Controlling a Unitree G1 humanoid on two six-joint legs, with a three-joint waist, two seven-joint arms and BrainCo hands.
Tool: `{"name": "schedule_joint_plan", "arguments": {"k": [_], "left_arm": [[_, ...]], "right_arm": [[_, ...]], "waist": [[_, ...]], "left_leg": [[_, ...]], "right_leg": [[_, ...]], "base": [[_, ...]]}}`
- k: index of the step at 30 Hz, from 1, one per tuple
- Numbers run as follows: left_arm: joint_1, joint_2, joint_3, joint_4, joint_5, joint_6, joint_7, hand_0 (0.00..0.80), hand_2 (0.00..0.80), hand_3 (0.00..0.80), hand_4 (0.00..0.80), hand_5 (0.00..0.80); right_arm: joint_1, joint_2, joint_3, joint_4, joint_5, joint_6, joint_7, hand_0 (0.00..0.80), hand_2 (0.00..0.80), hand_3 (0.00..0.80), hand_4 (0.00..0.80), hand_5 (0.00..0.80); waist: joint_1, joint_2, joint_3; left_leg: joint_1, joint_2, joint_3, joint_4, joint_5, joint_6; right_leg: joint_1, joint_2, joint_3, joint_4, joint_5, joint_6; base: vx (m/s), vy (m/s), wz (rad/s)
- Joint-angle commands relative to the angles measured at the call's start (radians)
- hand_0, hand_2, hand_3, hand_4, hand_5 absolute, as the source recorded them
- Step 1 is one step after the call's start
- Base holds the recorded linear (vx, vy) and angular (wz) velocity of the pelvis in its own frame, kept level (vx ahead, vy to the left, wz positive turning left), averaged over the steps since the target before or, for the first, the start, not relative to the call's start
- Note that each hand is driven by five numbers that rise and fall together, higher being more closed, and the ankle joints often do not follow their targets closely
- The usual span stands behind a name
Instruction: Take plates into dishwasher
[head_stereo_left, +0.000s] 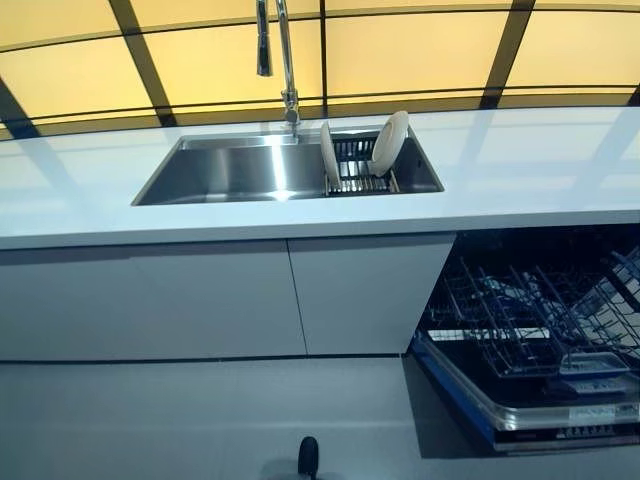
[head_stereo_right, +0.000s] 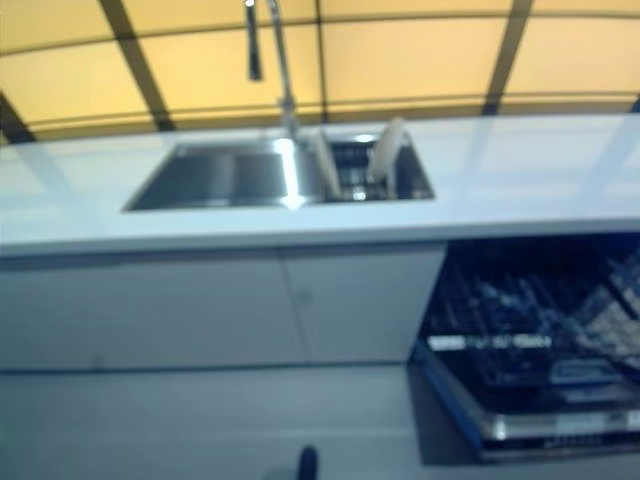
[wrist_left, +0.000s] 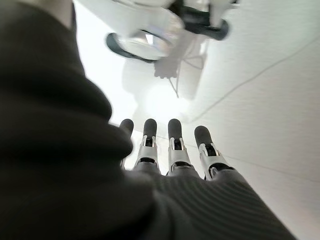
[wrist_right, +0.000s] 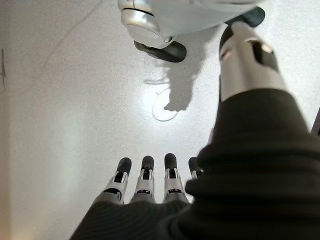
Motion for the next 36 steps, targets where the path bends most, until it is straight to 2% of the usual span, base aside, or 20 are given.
{"name": "schedule_joint_plan", "arguments": {"k": [1,5,8,13,19,23,28,31,32,33,34,35,36], "left_arm": [[-0.039,0.032,-0.014,-0.029,0.028,-0.037,0.0,0.0,0.0,0.0,0.0,0.0],[-0.071,0.028,-0.039,-0.031,0.047,-0.038,0.007,0.0,0.0,0.0,0.0,0.0],[-0.059,0.01,-0.016,-0.028,0.002,-0.046,0.034,0.0,0.0,0.0,0.0,0.0],[-0.057,0.016,-0.012,-0.017,0.066,-0.057,0.041,0.0,0.0,0.0,0.0,0.0],[-0.084,0.029,-0.032,-0.018,0.118,-0.057,0.017,0.0,0.0,0.0,0.0,0.0],[-0.097,0.039,-0.046,-0.021,0.145,-0.049,0.006,0.0,0.0,0.0,0.0,0.0],[-0.101,0.041,-0.049,-0.007,0.144,-0.046,-0.008,0.0,0.0,0.0,0.0,0.0],[-0.108,0.043,-0.048,-0.001,0.142,-0.052,-0.011,0.0,0.0,0.0,0.0,0.0],[-0.112,0.045,-0.047,0.002,0.154,-0.055,-0.005,0.0,0.0,0.0,0.0,0.0],[-0.113,0.047,-0.047,0.001,0.159,-0.055,0.001,0.0,0.0,0.0,0.0,0.0],[-0.113,0.052,-0.048,-0.002,0.16,-0.053,0.008,0.0,0.0,0.0,0.0,0.0],[-0.112,0.053,-0.049,-0.002,0.162,-0.053,0.01,0.0,0.0,0.0,0.0,0.0],[-0.11,0.058,-0.051,-0.005,0.161,-0.048,0.013,0.0,0.0,0.0,0.0,0.0]], "right_arm": [[-0.014,0.001,0.025,-0.036,-0.017,-0.032,0.01,0.0,0.0,0.0,0.0,0.0],[-0.028,0.001,0.049,-0.042,0.01,-0.027,0.013,0.0,0.0,0.0,0.0,0.0],[-0.019,0.005,0.044,-0.05,0.005,-0.012,0.014,0.0,0.0,0.0,0.0,0.0],[-0.008,0.015,0.029,-0.031,-0.008,0.0,0.033,0.0,0.0,0.0,0.0,0.0],[-0.026,0.021,0.058,-0.023,-0.159,-0.001,0.126,0.0,0.0,0.0,0.0,0.0],[-0.043,0.031,0.088,-0.023,-0.159,-0.002,0.158,0.0,0.0,0.0,0.0,0.0],[-0.062,0.033,0.075,-0.015,-0.133,0.006,0.143,0.0,0.0,0.0,0.0,0.0],[-0.062,0.031,0.063,-0.008,-0.111,0.01,0.123,0.0,0.0,0.0,0.0,0.0],[-0.06,0.033,0.051,-0.007,-0.095,0.016,0.116,0.0,0.0,0.0,0.0,0.0],[-0.057,0.032,0.04,-0.01,-0.09,0.022,0.113,0.0,0.0,0.0,0.0,0.0],[-0.049,0.026,0.031,-0.016,-0.082,0.024,0.105,0.0,0.0,0.0,0.0,0.0],[-0.046,0.024,0.028,-0.017,-0.076,0.023,0.099,0.0,0.0,0.0,0.0,0.0],[-0.039,0.017,0.017,-0.02,-0.076,0.022,0.099,0.0,0.0,0.0,0.0,0.0]], "waist": [[0.025,-0.019,-0.043],[0.033,-0.026,-0.046],[0.038,-0.032,-0.048],[0.047,-0.043,-0.066],[0.061,-0.047,-0.098],[0.073,-0.046,-0.112],[0.074,-0.036,-0.129],[0.071,-0.036,-0.138],[0.069,-0.04,-0.145],[0.065,-0.042,-0.15],[0.055,-0.037,-0.151],[0.052,-0.036,-0.151],[0.039,-0.033,-0.143]], "left_leg": [[-0.085,-0.012,0.041,0.046,-0.092,-0.028],[-0.13,-0.008,0.042,0.056,-0.085,-0.032],[-0.137,-0.005,0.041,0.075,-0.109,-0.025],[-0.111,-0.016,0.04,0.098,-0.166,0.005],[-0.073,-0.042,0.014,0.09,-0.197,0.036],[-0.046,-0.063,-0.014,0.072,-0.201,0.058],[-0.024,-0.076,-0.02,0.066,-0.212,0.08],[-0.013,-0.096,-0.022,0.073,-0.23,0.101],[0.004,-0.113,-0.03,0.058,-0.233,0.113],[0.024,-0.125,-0.03,0.038,-0.228,0.119],[0.054,-0.134,-0.024,0.012,-0.226,0.128],[0.061,-0.136,-0.02,0.005,-0.227,0.132],[0.085,-0.139,0.003,-0.007,-0.234,0.137]], "right_leg": [[0.004,-0.044,-0.008,0.091,-0.04,0.05],[-0.007,-0.039,-0.007,0.034,-0.03,0.049],[-0.009,-0.051,-0.018,0.011,-0.02,0.055],[0.001,-0.092,-0.061,0.03,-0.008,0.088],[-0.004,-0.133,-0.089,0.071,0.018,0.127],[-0.033,-0.156,-0.092,0.11,0.079,0.155],[-0.067,-0.165,-0.073,0.135,0.124,0.167],[-0.082,-0.177,-0.069,0.2,0.169,0.171],[-0.085,-0.189,-0.073,0.266,0.212,0.178],[-0.107,-0.209,-0.075,0.348,0.269,0.185],[-0.173,-0.24,-0.075,0.489,0.319,0.193],[-0.195,-0.249,-0.072,0.526,0.326,0.195],[-0.277,-0.256,-0.066,0.669,0.318,0.196]], "base": [[0.127,-0.021,-0.08],[0.103,-0.03,0.06],[0.173,0.001,-0.05],[0.24,0.049,-0.06],[0.255,0.102,0.03],[0.208,0.089,0.07],[0.182,0.126,0.04],[0.189,0.158,0.03],[0.217,0.16,0.07],[0.23,0.216,0.04],[0.149,0.182,-0.01],[0.11,0.187,-0.03],[0.063,0.13,-0.03]]}}
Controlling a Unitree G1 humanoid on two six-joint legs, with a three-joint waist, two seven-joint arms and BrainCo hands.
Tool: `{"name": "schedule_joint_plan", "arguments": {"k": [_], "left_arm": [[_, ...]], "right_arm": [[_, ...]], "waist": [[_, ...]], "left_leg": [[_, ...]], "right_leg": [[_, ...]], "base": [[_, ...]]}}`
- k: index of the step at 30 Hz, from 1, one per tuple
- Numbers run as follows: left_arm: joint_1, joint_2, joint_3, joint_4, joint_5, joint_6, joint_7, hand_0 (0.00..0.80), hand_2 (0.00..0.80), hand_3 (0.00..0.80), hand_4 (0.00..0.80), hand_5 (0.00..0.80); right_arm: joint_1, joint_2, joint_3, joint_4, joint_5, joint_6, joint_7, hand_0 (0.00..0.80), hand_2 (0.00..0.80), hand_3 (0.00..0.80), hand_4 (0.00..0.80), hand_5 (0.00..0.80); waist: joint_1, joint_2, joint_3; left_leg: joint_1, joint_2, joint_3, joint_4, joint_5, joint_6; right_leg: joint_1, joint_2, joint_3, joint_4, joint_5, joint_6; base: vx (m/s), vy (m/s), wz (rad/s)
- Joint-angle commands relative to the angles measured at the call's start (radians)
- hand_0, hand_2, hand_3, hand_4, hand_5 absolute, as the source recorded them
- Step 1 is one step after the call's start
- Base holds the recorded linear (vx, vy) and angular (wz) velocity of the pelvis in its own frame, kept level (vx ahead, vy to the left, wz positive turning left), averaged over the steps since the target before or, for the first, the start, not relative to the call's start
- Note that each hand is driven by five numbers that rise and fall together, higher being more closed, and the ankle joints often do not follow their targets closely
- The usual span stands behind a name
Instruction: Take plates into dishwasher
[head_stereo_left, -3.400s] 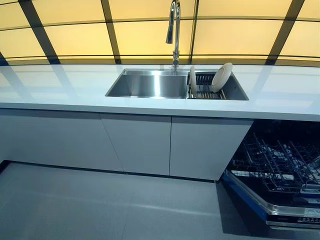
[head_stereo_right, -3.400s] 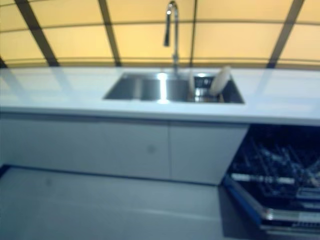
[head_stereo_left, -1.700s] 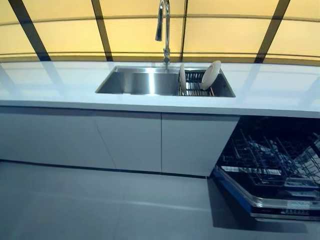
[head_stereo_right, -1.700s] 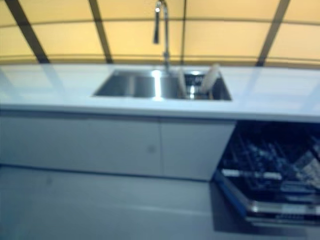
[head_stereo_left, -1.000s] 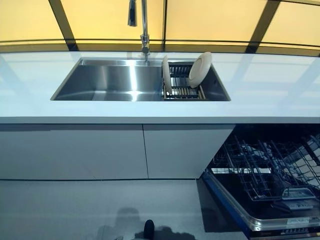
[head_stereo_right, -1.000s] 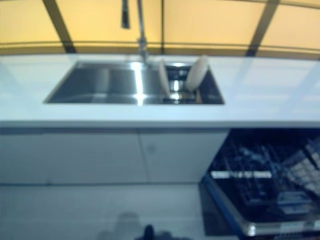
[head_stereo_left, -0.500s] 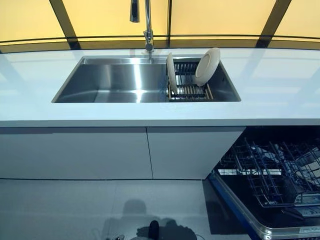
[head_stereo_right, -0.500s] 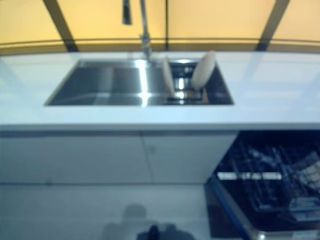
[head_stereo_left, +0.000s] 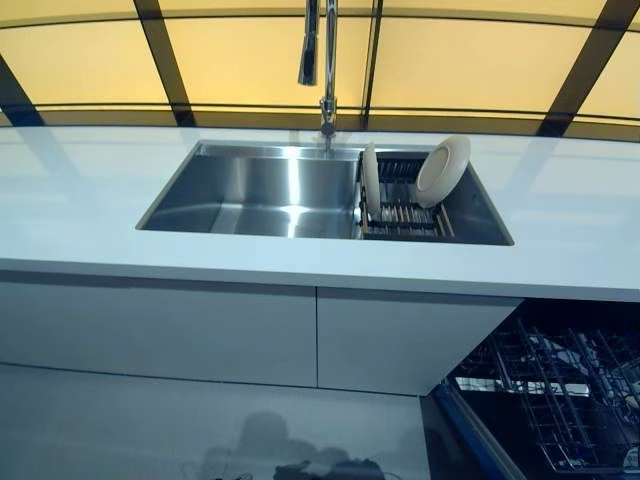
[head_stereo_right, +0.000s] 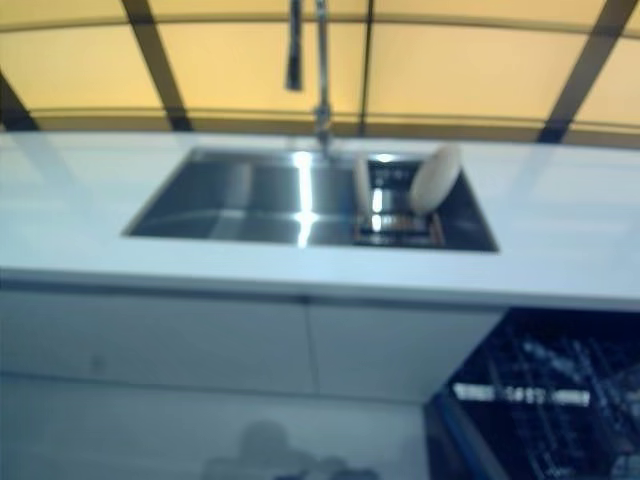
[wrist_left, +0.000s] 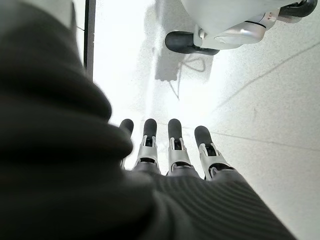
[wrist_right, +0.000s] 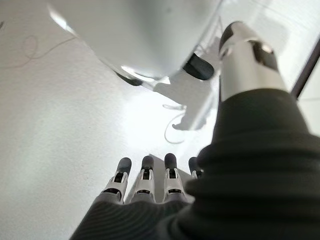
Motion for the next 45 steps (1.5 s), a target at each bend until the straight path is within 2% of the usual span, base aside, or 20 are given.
{"name": "schedule_joint_plan", "arguments": {"k": [1,3,4,5,6,7,8,10,11,14,17,20,21,24,28,31,35,40,43,45], "left_arm": [[-0.024,0.02,0.016,-0.008,0.046,-0.004,0.017,0.0,0.0,0.0,0.0,0.0],[-0.022,0.028,0.021,-0.01,0.036,0.002,0.02,0.0,0.0,0.0,0.0,0.0],[-0.023,0.03,0.02,-0.008,0.026,0.002,0.02,0.0,0.0,0.0,0.0,0.0],[-0.021,0.031,0.021,-0.007,0.032,0.004,0.02,0.0,0.0,0.0,0.0,0.0],[-0.019,0.033,0.028,-0.006,0.046,0.012,0.023,0.0,0.0,0.0,0.0,0.0],[-0.017,0.034,0.031,-0.001,0.054,0.016,0.023,0.0,0.0,0.0,0.0,0.0],[-0.013,0.037,0.035,0.008,0.058,0.014,0.021,0.0,0.0,0.0,0.0,0.0],[-0.007,0.035,0.043,0.021,0.051,0.007,0.021,0.0,0.0,0.0,0.0,0.0],[0.007,0.031,0.06,0.028,0.042,0.009,0.018,0.0,0.0,0.0,0.0,0.0],[0.028,0.024,0.074,0.011,0.065,0.027,0.0,0.0,0.0,0.0,0.0,0.0],[0.039,0.036,0.064,-0.01,0.099,0.061,-0.007,0.0,0.0,0.0,0.0,0.0],[0.055,0.069,0.063,-0.059,0.108,0.084,-0.02,0.0,0.0,0.0,0.0,0.0],[0.067,0.087,0.062,-0.087,0.118,0.091,-0.026,0.0,0.0,0.0,0.0,0.0],[0.088,0.122,0.074,-0.14,0.111,0.105,-0.027,0.0,0.0,0.0,0.0,0.0],[0.111,0.158,0.088,-0.18,0.1,0.116,-0.034,0.0,0.0,0.0,0.0,0.0],[0.121,0.162,0.096,-0.154,0.104,0.093,-0.045,0.0,0.0,0.0,0.0,0.0],[0.134,0.144,0.11,-0.109,0.113,0.049,-0.048,0.0,0.0,0.0,0.0,0.0],[0.142,0.129,0.113,-0.067,0.127,0.01,-0.047,0.0,0.0,0.0,0.0,0.0],[0.14,0.129,0.103,-0.048,0.128,-0.001,-0.051,0.0,0.0,0.0,0.0,0.0],[0.136,0.133,0.1,-0.034,0.136,-0.008,-0.061,0.0,0.0,0.0,0.0,0.0]], "right_arm": [[0.033,-0.058,-0.033,-0.03,0.04,0.017,-0.025,0.0,0.0,0.0,0.0,0.0],[0.036,-0.064,-0.024,-0.025,0.065,0.01,-0.036,0.0,0.0,0.0,0.0,0.0],[0.034,-0.065,-0.024,-0.019,0.068,0.006,-0.043,0.0,0.0,0.0,0.0,0.0],[0.032,-0.067,-0.024,-0.01,0.061,0.001,-0.046,0.0,0.0,0.0,0.0,0.0],[0.029,-0.068,-0.027,0.0,0.063,-0.01,-0.043,0.0,0.0,0.0,0.0,0.0],[0.028,-0.067,-0.029,0.012,0.072,-0.023,-0.043,0.0,0.0,0.0,0.0,0.0],[0.027,-0.068,-0.034,0.019,0.074,-0.034,-0.045,0.0,0.0,0.0,0.0,0.0],[0.023,-0.069,-0.042,0.024,0.065,-0.044,-0.04,0.0,0.0,0.0,0.0,0.0],[0.018,-0.069,-0.045,0.024,0.017,-0.063,-0.027,0.0,0.0,0.0,0.0,0.0],[0.009,-0.083,-0.008,0.005,-0.134,-0.141,0.006,0.0,0.0,0.0,0.0,0.0],[-0.011,-0.11,0.053,-0.072,-0.177,-0.219,0.093,0.0,0.0,0.0,0.0,0.0],[-0.03,-0.163,0.096,-0.236,-0.156,-0.206,0.152,0.0,0.0,0.0,0.0,0.0],[-0.035,-0.209,0.106,-0.331,-0.148,-0.241,0.21,0.0,0.0,0.0,0.0,0.0],[-0.026,-0.311,0.101,-0.579,-0.154,-0.253,0.352,0.0,0.0,0.0,0.0,0.0],[-0.014,-0.467,0.094,-0.91,0.022,-0.205,0.606,0.0,0.0,0.0,0.0,0.0],[-0.018,-0.523,0.054,-1.095,0.193,-0.151,0.768,0.0,0.0,0.0,0.0,0.0],[-0.063,-0.505,-0.004,-1.26,0.425,-0.041,0.904,0.0,0.0,0.0,0.0,0.0],[-0.116,-0.444,-0.016,-1.366,0.558,0.061,1.033,0.0,0.0,0.0,0.0,0.0],[-0.16,-0.42,-0.009,-1.407,0.686,0.119,1.059,0.0,0.0,0.0,0.0,0.0],[-0.204,-0.399,-0.032,-1.424,0.849,0.146,0.992,0.0,0.0,0.0,0.0,0.0]], "waist": [[-0.021,0.015,0.015],[-0.025,0.038,0.037],[-0.024,0.055,0.049],[-0.02,0.069,0.057],[-0.018,0.081,0.063],[-0.021,0.086,0.066],[-0.024,0.086,0.067],[-0.021,0.081,0.06],[-0.021,0.073,0.053],[-0.007,0.06,0.034],[0.008,0.04,0.028],[0.017,0.024,0.031],[0.019,0.018,0.034],[0.012,0.007,0.041],[0.001,-0.004,0.051],[-0.007,-0.008,0.052],[-0.015,-0.007,0.046],[-0.009,-0.008,0.037],[-0.003,-0.008,0.031],[0.002,-0.008,0.026]], "left_leg": [[0.024,-0.05,0.014,0.04,-0.114,0.036],[0.071,-0.017,0.045,0.023,-0.111,0.014],[0.095,0.009,0.062,0.011,-0.108,0.002],[0.112,0.029,0.075,0.002,-0.107,-0.006],[0.127,0.052,0.084,-0.016,-0.102,-0.016],[0.134,0.061,0.082,-0.023,-0.104,-0.02],[0.135,0.064,0.074,-0.015,-0.112,-0.02],[0.125,0.064,0.079,0.008,-0.128,-0.015],[0.133,0.06,0.066,0.03,-0.14,-0.021],[0.149,0.066,0.07,0.034,-0.148,-0.033],[0.159,0.066,0.062,0.021,-0.142,-0.04],[0.159,0.07,0.068,0.005,-0.138,-0.044],[0.157,0.073,0.073,-0.008,-0.132,-0.044],[0.149,0.079,0.091,-0.025,-0.122,-0.044],[0.149,0.088,0.12,-0.027,-0.123,-0.043],[0.152,0.091,0.13,-0.029,-0.122,-0.04],[0.16,0.094,0.141,-0.03,-0.125,-0.042],[0.167,0.096,0.143,-0.03,-0.128,-0.04],[0.173,0.097,0.144,-0.03,-0.131,-0.039],[0.18,0.098,0.145,-0.03,-0.134,-0.038]], "right_leg": [[-0.104,-0.113,0.017,0.194,0.358,0.077],[-0.187,-0.092,-0.01,0.154,0.285,0.061],[-0.198,-0.074,-0.039,0.071,0.237,0.045],[-0.208,-0.065,-0.06,-0.021,0.223,0.037],[-0.207,-0.034,-0.06,-0.194,0.23,0.035],[-0.208,-0.013,-0.043,-0.281,0.251,0.04],[-0.208,0.003,-0.014,-0.353,0.272,0.043],[-0.186,0.014,-0.007,-0.433,0.271,0.035],[-0.131,0.027,-0.001,-0.495,0.265,0.038],[-0.057,0.038,-0.009,-0.559,0.256,0.034],[-0.01,0.041,-0.018,-0.604,0.261,0.034],[0.001,0.044,-0.022,-0.62,0.264,0.037],[-0.003,0.045,-0.024,-0.624,0.267,0.041],[-0.023,0.049,-0.017,-0.626,0.28,0.051],[-0.039,0.048,-0.007,-0.624,0.297,0.067],[-0.046,0.048,0.001,-0.607,0.292,0.07],[-0.054,0.048,0.007,-0.574,0.272,0.071],[-0.048,0.046,0.008,-0.562,0.26,0.073],[-0.038,0.046,0.006,-0.564,0.256,0.072],[-0.028,0.046,0.004,-0.564,0.252,0.071]], "base": [[0.043,0.116,-0.09],[0.04,0.035,-0.16],[0.032,-0.035,-0.1],[-0.011,-0.12,-0.04],[-0.015,-0.154,-0.1],[-0.007,-0.186,-0.18],[0.019,-0.164,-0.21],[0.089,-0.147,-0.07],[0.189,-0.168,0.0],[0.174,-0.158,0.04],[0.099,-0.13,0.14],[0.026,-0.111,0.06],[-0.013,-0.086,0.0],[-0.024,-0.069,0.0],[-0.004,-0.026,-0.11],[0.029,0.005,-0.08],[0.045,0.026,-0.02],[0.039,0.011,-0.01],[0.037,0.003,-0.02],[0.046,-0.001,-0.02]]}}
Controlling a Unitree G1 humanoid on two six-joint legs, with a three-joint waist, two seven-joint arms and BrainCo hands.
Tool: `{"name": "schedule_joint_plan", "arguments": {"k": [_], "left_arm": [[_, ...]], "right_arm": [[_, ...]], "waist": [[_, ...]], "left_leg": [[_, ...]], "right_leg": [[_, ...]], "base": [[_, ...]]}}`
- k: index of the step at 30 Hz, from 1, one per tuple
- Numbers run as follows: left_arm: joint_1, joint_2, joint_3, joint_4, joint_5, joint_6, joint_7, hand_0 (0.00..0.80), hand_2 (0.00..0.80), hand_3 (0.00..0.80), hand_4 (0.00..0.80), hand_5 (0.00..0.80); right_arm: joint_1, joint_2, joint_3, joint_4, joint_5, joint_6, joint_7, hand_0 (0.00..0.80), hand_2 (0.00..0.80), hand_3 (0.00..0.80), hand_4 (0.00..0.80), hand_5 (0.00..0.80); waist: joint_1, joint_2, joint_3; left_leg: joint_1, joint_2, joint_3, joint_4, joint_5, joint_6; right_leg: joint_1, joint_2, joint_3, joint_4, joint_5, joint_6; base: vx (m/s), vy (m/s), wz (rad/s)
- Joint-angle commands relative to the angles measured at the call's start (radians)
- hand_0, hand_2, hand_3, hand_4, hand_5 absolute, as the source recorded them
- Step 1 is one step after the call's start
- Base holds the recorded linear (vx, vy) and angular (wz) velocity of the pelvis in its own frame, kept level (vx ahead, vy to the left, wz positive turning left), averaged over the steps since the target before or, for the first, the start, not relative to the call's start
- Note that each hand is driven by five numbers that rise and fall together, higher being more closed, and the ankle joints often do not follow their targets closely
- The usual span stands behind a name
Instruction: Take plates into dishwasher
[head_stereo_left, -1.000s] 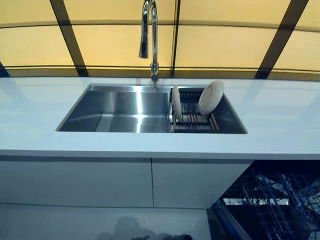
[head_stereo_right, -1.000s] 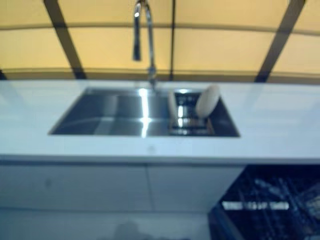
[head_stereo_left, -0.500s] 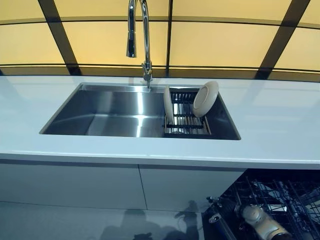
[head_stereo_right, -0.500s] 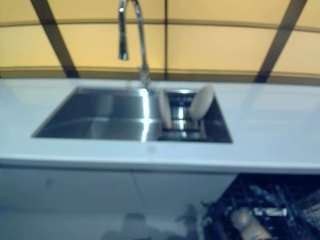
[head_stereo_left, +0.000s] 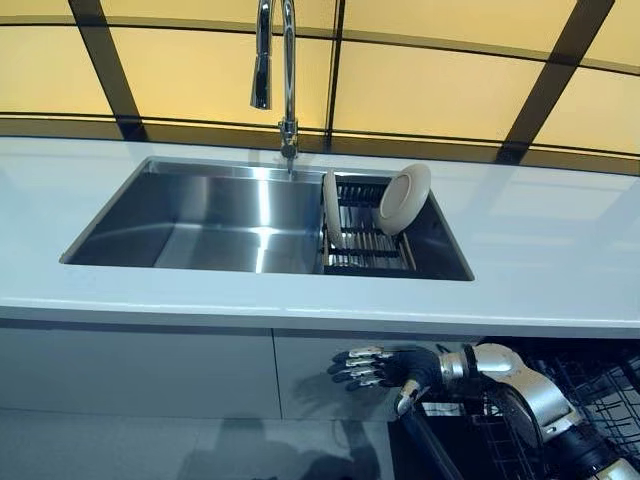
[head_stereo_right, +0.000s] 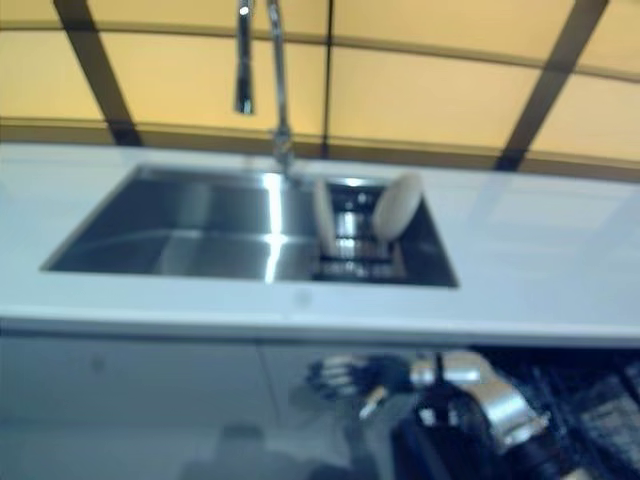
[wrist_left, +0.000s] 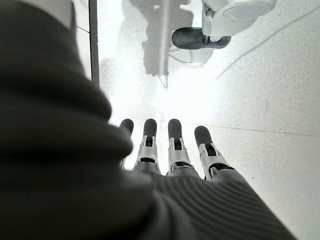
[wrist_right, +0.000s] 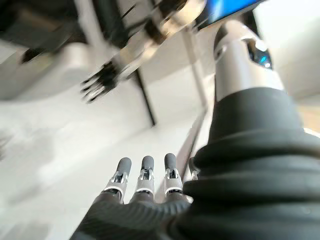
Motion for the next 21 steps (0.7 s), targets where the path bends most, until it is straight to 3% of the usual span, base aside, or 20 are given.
{"name": "schedule_joint_plan", "arguments": {"k": [1,3,10,15,19,21], "left_arm": [[-0.032,-0.002,-0.006,0.079,0.059,-0.033,-0.012,0.0,0.0,0.0,0.0,0.0],[-0.032,-0.007,-0.005,0.081,0.072,-0.033,-0.013,0.0,0.0,0.0,0.0,0.0],[-0.03,-0.018,-0.005,0.08,0.097,-0.03,-0.014,0.0,0.0,0.0,0.0,0.0],[-0.053,-0.014,-0.022,0.105,0.086,-0.027,-0.019,0.0,0.0,0.0,0.0,0.0],[-0.058,-0.025,-0.028,0.121,0.048,-0.025,0.005,0.0,0.0,0.0,0.0,0.0],[-0.063,-0.035,-0.032,0.135,0.024,-0.029,0.021,0.0,0.0,0.0,0.0,0.0]], "right_arm": [[-0.124,0.042,-0.05,-0.071,0.318,0.016,-0.097,0.0,0.0,0.0,0.0,0.0],[-0.175,0.077,-0.111,-0.035,0.42,0.001,-0.205,0.0,0.0,0.0,0.0,0.0],[-0.326,0.069,-0.315,0.141,0.685,-0.194,-0.447,0.0,0.0,0.0,0.0,0.0],[-0.469,-0.095,-0.393,0.321,0.684,-0.242,-0.673,0.0,0.0,0.0,0.0,0.0],[-0.566,-0.207,-0.396,0.484,0.64,-0.295,-0.824,0.0,0.0,0.0,0.0,0.0],[-0.632,-0.253,-0.367,0.563,0.599,-0.301,-0.924,0.0,0.0,0.0,0.0,0.0]], "waist": [[0.006,0.023,-0.021],[0.009,0.025,-0.026],[0.016,0.028,-0.044],[0.014,0.022,-0.054],[0.014,0.009,-0.056],[0.016,-0.015,-0.046]], "left_leg": [[-0.034,-0.037,0.065,0.0,-0.016,0.072],[-0.026,-0.036,0.065,0.001,-0.024,0.074],[-0.014,-0.039,0.06,0.008,-0.046,0.077],[-0.007,-0.039,0.061,0.015,-0.055,0.072],[-0.015,-0.036,0.062,0.069,-0.082,0.063],[-0.067,-0.026,0.078,0.231,-0.132,0.043]], "right_leg": [[0.026,-0.024,0.026,0.088,-0.119,0.125],[0.038,-0.024,0.024,0.086,-0.127,0.123],[0.076,-0.02,0.019,0.067,-0.147,0.114],[0.091,-0.014,0.015,0.08,-0.17,0.101],[0.107,-0.005,0.023,0.086,-0.195,0.078],[0.122,-0.006,0.033,0.091,-0.211,0.046]], "base": [[0.052,-0.005,-0.01],[0.048,-0.007,-0.02],[0.025,-0.015,-0.01],[0.044,-0.054,0.0],[0.075,-0.088,-0.01],[0.056,-0.126,-0.05]]}}
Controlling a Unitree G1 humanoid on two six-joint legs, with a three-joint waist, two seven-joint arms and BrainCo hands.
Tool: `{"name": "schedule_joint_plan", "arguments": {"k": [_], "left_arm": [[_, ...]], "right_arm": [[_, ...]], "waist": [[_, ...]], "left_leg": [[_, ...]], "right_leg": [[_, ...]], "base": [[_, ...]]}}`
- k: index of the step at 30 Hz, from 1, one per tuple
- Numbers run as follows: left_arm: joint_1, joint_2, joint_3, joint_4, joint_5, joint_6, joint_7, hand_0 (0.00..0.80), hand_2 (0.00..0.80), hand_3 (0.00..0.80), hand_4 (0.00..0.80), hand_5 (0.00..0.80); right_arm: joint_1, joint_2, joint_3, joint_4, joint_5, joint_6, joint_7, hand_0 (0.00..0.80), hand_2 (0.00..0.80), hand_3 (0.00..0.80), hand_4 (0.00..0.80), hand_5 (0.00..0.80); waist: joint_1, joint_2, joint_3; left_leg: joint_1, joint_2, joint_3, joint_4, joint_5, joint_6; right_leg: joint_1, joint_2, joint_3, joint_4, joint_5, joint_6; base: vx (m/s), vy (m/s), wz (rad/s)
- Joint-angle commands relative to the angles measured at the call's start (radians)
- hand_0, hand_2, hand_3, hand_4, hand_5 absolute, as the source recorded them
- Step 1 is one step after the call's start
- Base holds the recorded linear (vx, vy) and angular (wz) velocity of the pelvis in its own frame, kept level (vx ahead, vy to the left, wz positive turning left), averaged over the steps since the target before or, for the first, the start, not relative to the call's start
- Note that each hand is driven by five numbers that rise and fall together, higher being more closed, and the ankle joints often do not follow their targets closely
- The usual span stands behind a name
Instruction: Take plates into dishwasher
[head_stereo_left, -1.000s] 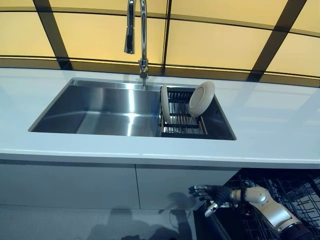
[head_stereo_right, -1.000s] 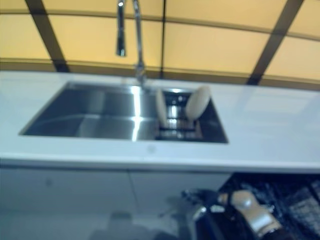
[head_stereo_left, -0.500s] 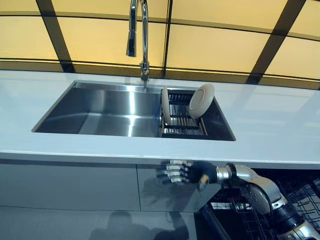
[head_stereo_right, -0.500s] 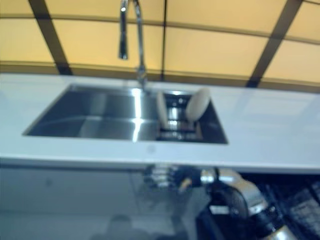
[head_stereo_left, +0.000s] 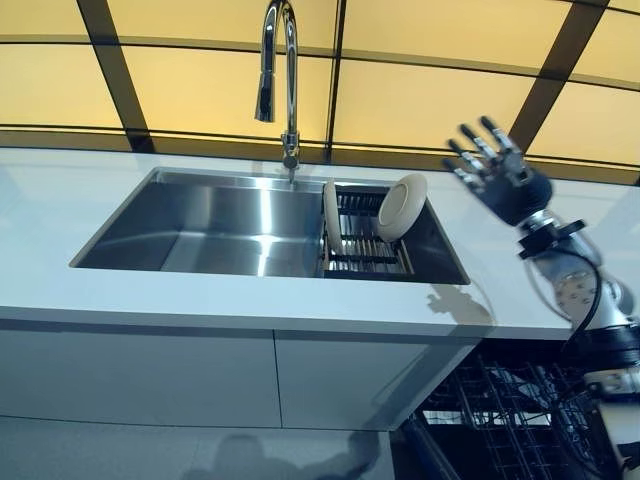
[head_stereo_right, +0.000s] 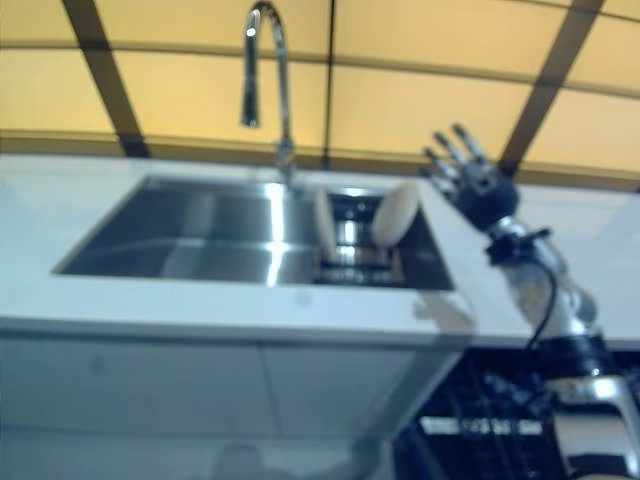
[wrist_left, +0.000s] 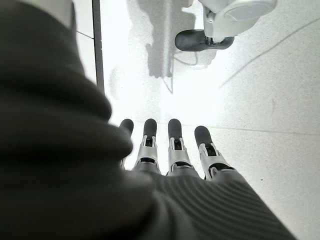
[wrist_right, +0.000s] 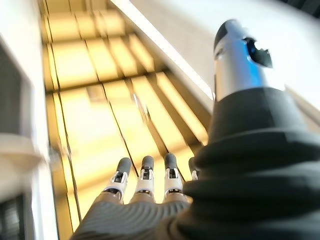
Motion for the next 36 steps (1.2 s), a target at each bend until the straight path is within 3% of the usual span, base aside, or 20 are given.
{"name": "schedule_joint_plan", "arguments": {"k": [1,3,4,6,9,13,19,27,31,33,34,36], "left_arm": [[-0.045,-0.026,-0.033,0.105,-0.025,-0.031,0.033,0.0,0.0,0.0,0.0,0.0],[-0.051,-0.038,-0.028,0.086,-0.026,-0.032,0.03,0.0,0.0,0.0,0.0,0.0],[-0.064,-0.044,-0.033,0.072,-0.025,-0.02,0.028,0.0,0.0,0.0,0.0,0.0],[-0.078,-0.052,-0.045,0.065,-0.028,-0.015,0.038,0.0,0.0,0.0,0.0,0.0],[-0.093,-0.052,-0.058,0.048,-0.035,-0.009,0.045,0.0,0.0,0.0,0.0,0.0],[-0.117,-0.039,-0.068,0.06,-0.058,-0.009,0.05,0.0,0.0,0.0,0.0,0.0],[-0.146,-0.009,-0.07,0.077,-0.055,0.016,0.053,0.0,0.0,0.0,0.0,0.0],[-0.134,-0.009,-0.091,0.066,-0.032,0.002,0.025,0.0,0.0,0.0,0.0,0.0],[-0.134,-0.007,-0.096,0.041,-0.032,-0.001,0.028,0.0,0.0,0.0,0.0,0.0],[-0.14,0.003,-0.1,0.039,-0.016,-0.002,0.021,0.0,0.0,0.0,0.0,0.0],[-0.138,0.011,-0.107,0.03,-0.002,-0.002,0.022,0.0,0.0,0.0,0.0,0.0],[-0.131,0.019,-0.114,0.021,-0.017,-0.001,0.026,0.0,0.0,0.0,0.0,0.0]], "right_arm": [[-0.182,-0.082,0.001,0.115,-0.051,-0.103,-0.173,0.0,0.0,0.0,0.0,0.0],[-0.206,-0.109,0.026,0.126,-0.081,-0.115,-0.237,0.0,0.0,0.0,0.0,0.0],[-0.228,-0.119,0.039,0.144,-0.12,-0.111,-0.284,0.0,0.0,0.0,0.0,0.0],[-0.277,-0.123,0.083,0.183,-0.164,-0.107,-0.341,0.0,0.0,0.0,0.0,0.0],[-0.355,-0.142,0.18,0.221,-0.245,-0.053,-0.429,0.0,0.0,0.0,0.0,0.0],[-0.396,-0.176,0.25,0.28,-0.271,0.0,-0.362,0.0,0.0,0.0,0.0,0.0],[-0.384,-0.184,0.265,0.294,-0.322,0.075,-0.33,0.0,0.0,0.0,0.0,0.0],[-0.421,-0.195,0.277,0.318,-0.316,0.083,-0.396,0.0,0.0,0.0,0.0,0.0],[-0.424,-0.177,0.261,0.328,-0.317,0.092,-0.422,0.0,0.0,0.0,0.0,0.0],[-0.417,-0.174,0.262,0.325,-0.31,0.1,-0.439,0.0,0.0,0.0,0.0,0.0],[-0.407,-0.169,0.264,0.318,-0.283,0.089,-0.444,0.0,0.0,0.0,0.0,0.0],[-0.395,-0.16,0.262,0.312,-0.286,0.073,-0.437,0.0,0.0,0.0,0.0,0.0]], "waist": [[0.024,-0.035,-0.014],[0.031,-0.026,0.018],[0.033,-0.026,0.034],[0.036,-0.033,0.048],[0.047,-0.04,0.052],[0.036,-0.045,0.018],[0.045,-0.054,-0.018],[0.061,-0.064,-0.026],[0.072,-0.057,-0.024],[0.071,-0.056,-0.025],[0.064,-0.046,-0.013],[0.052,-0.018,0.018]], "left_leg": [[-0.199,-0.018,0.071,0.464,-0.085,0.021],[-0.347,0.018,0.054,0.686,-0.02,-0.015],[-0.38,0.029,0.06,0.649,-0.03,-0.026],[-0.341,0.04,0.075,0.482,-0.003,-0.036],[-0.303,0.019,0.03,0.168,0.136,-0.068],[-0.261,-0.008,0.034,0.075,0.081,-0.033],[-0.208,-0.02,0.021,0.017,0.075,-0.01],[-0.228,-0.029,0.025,0.037,0.056,0.0],[-0.231,-0.039,0.026,0.038,0.04,0.023],[-0.236,-0.044,0.031,0.042,0.033,0.037],[-0.222,-0.044,0.036,0.039,0.039,0.045],[-0.184,-0.029,0.046,0.016,0.049,0.042]], "right_leg": [[0.104,-0.017,0.008,0.097,-0.21,0.022],[0.102,0.0,-0.016,0.119,-0.214,-0.015],[0.105,-0.002,-0.031,0.131,-0.218,-0.018],[0.121,-0.018,-0.054,0.134,-0.222,-0.007],[0.177,-0.025,-0.072,0.117,-0.232,0.003],[0.213,-0.044,-0.083,0.117,-0.264,0.029],[0.201,-0.059,-0.105,0.085,-0.244,0.048],[0.186,-0.071,-0.098,0.015,-0.192,0.072],[0.177,-0.086,-0.101,0.025,-0.192,0.092],[0.162,-0.095,-0.129,0.137,-0.209,0.095],[0.081,-0.121,-0.144,0.313,-0.177,0.108],[-0.048,-0.136,-0.121,0.438,-0.17,0.109]], "base": [[-0.036,-0.152,-0.05],[-0.1,-0.085,0.03],[-0.042,0.024,0.09],[0.049,0.1,0.01],[0.12,0.159,0.0],[0.189,0.201,0.04],[0.135,0.087,-0.01],[0.084,0.058,0.14],[0.072,0.097,0.03],[0.101,0.102,-0.07],[0.054,0.128,-0.06],[0.008,0.118,-0.19]]}}
